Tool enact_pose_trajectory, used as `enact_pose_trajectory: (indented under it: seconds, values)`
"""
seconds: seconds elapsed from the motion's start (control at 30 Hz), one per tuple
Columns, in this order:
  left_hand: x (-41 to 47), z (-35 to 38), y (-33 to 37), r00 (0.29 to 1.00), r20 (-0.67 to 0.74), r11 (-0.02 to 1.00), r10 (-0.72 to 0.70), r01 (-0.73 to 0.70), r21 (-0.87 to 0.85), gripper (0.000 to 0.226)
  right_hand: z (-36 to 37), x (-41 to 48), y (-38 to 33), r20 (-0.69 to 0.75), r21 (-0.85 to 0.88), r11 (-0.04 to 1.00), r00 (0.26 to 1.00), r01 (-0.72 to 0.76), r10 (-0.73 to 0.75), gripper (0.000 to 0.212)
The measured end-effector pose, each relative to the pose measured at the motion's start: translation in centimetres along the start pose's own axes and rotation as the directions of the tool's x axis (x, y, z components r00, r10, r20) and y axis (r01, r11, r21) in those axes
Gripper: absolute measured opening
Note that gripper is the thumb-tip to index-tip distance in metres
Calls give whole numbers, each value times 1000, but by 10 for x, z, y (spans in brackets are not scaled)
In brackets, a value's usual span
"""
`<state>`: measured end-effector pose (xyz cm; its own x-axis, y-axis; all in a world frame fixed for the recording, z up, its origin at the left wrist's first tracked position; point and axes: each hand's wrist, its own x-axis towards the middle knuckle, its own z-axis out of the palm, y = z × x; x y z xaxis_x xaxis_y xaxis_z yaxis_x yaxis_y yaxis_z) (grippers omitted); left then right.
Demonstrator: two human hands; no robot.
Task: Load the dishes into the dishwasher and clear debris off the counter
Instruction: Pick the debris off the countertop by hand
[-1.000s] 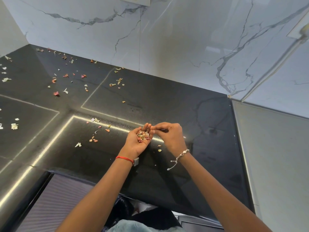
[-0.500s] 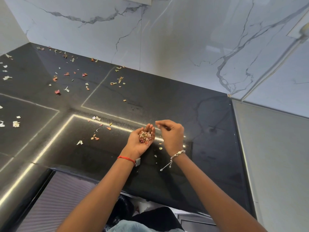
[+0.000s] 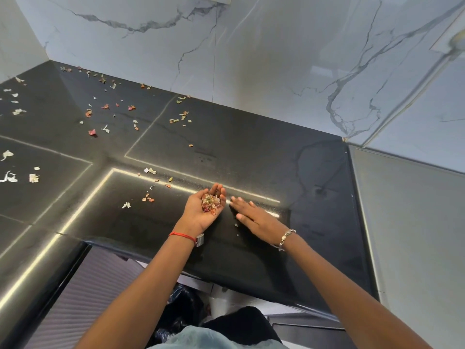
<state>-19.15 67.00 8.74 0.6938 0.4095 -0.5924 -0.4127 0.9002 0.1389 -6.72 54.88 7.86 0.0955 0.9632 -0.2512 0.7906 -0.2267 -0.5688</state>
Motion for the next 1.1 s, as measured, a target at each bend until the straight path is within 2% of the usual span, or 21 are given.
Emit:
enact_pose_trajectory:
  seconds: [0.07, 0.1, 0.17, 0.23, 0.33, 0.57, 0.73, 0.87, 0.93, 1.0, 1.03, 1.1]
  values:
    - [-4, 0, -1, 1000, 13, 1000, 0, 1, -21, 36, -3, -17, 1, -146, 204, 978, 986, -44, 75, 41]
    - [-6, 0, -1, 1000, 18, 1000, 2, -2, -27, 36, -2, -23, 2, -246, 251, 966, 960, -69, 133, 40]
    - [-11, -1, -1, 1000, 18, 999, 13, -12, -32, 36, 8, -29, 2, -311, 183, 968, 924, -170, 221, 46]
    - [-15, -4, -1, 999, 10, 998, 33, -33, -45, 36, 25, -27, -1, -257, 37, 969, 935, -244, 245, 57]
    - [-25, -11, -5, 998, -4, 995, 69, -69, -68, 34, 40, -17, -15, -274, -24, 982, 945, -189, 176, 65]
    - [-46, -24, -20, 995, -27, 993, 100, -102, -61, 33, 56, -13, -43, -273, -107, 993, 962, -53, 22, 50]
    - [-63, -27, -34, 991, -36, 990, 131, -132, -56, 32, 58, -27, -31, -319, -284, 959, 945, -28, -67, 46]
    - [-73, -32, -41, 989, -39, 988, 140, -142, -58, 32, 58, -37, -29, -354, -401, 916, 926, -24, -131, 21]
    - [-78, -35, -45, 989, -43, 988, 144, -146, -48, 32, 55, -36, -30, -354, -413, 911, 920, 7, -168, 17]
    - [-83, -38, -47, 987, -47, 986, 155, -157, -53, 33, 49, -32, -30, -341, -353, 936, 931, 3, -131, 18]
    - [-86, -39, -48, 985, -51, 985, 162, -165, -57, 33, 46, -29, -31, -361, -268, 963, 930, -33, -69, 19]
    - [-92, -43, -49, 982, -66, 981, 180, -184, -63, 33, 38, -25, -34, -485, 52, 992, 865, -117, 128, 17]
